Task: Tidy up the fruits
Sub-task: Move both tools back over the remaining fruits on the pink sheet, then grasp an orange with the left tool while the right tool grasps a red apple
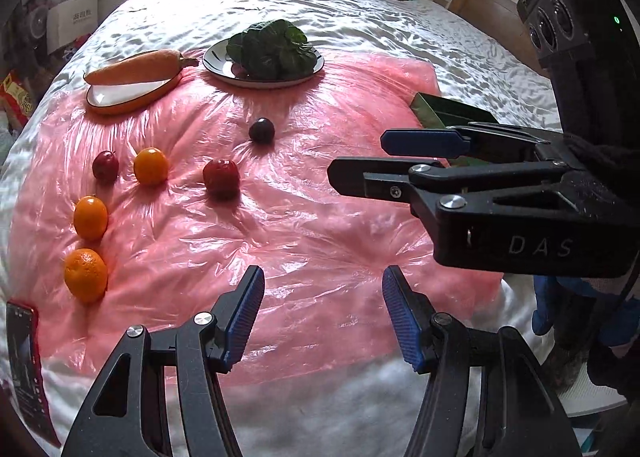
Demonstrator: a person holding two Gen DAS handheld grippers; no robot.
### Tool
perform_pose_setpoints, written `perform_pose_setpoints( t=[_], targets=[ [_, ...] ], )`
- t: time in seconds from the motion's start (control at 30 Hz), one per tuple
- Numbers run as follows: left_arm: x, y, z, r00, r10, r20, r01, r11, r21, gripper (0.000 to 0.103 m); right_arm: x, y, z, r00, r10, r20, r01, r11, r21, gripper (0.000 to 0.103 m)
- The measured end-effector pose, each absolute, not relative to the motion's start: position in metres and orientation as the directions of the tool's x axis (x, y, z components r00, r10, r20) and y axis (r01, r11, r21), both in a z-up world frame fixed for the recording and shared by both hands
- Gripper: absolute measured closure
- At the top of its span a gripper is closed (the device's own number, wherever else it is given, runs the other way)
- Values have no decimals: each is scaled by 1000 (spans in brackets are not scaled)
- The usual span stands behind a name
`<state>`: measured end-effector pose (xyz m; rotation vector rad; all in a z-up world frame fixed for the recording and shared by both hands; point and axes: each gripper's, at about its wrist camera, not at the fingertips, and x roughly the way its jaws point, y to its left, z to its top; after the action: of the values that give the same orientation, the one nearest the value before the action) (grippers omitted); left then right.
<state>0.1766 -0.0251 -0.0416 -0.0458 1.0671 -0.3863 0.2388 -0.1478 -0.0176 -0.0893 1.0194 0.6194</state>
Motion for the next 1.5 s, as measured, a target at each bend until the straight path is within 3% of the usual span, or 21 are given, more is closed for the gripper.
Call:
perform_pose_setpoints(
  t=[0.23,0.47,0.87,1.43,1.5],
  targets=[
    [197,18,-50,455,-283,-844,155,959,-238,49,254,-121,-31,343,466,-815,-564,797,219,33],
    [238,62,-64,474,-263,-840,19,957,-289,61,265,-110,-45,323,472,-820,-586,781,218,53],
    [312,92,-92,479,-219,-850,-83,953,-292,63,285,-80,-66,309,458,-833,-621,761,188,54],
    [324,94,-110,465,-173,-868,-112,961,-251,66,303,-61,-93,269,403,-875,-605,777,172,54],
    [325,94,-113,460,-165,-872,-117,963,-244,66,305,-59,-97,261,394,-881,-603,779,170,63]
  ],
)
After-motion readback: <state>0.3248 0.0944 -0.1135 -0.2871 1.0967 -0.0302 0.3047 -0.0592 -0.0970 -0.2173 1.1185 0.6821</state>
